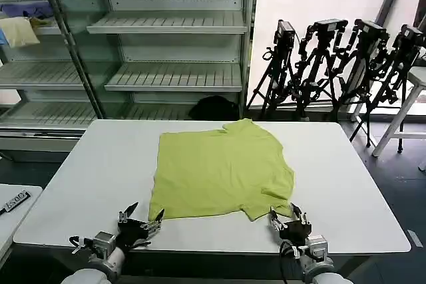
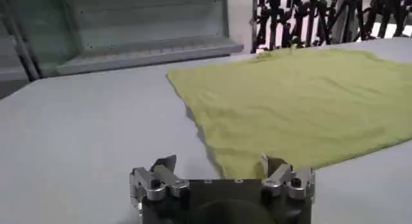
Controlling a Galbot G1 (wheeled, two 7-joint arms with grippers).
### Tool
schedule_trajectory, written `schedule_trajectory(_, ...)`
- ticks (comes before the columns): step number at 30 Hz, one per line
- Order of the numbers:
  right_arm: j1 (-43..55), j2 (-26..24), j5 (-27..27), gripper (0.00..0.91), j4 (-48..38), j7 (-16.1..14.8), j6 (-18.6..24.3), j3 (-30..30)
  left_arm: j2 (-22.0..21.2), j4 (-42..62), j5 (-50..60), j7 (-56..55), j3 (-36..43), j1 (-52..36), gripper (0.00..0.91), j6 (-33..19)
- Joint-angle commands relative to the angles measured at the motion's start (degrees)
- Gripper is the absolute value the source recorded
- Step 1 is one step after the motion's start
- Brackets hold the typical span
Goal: Fold and organize the clothes.
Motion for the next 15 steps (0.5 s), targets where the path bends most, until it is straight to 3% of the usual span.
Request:
schedule_trajectory(1,-0.04,-0.02,0.42,0.0,-0.5,-0.26,-0.03,-0.13,0.05,-0.53,-0.22,0.2,-0.01,0.81,0.746,-0.1)
schedule_trajectory(10,0.04,-0.2,0.11,0.0,-0.3,-0.29,0.05,0.36,0.08,-3.73,-3.16,1.13,0.75,2.97,0.695,1.2)
schedule_trajectory(15,0.02,-0.22,-0.03,0.0,-0.45,-0.44,0.28,0.34,0.0,-3.59,-2.59,1.06,1.6,3.55,0.715,1.45)
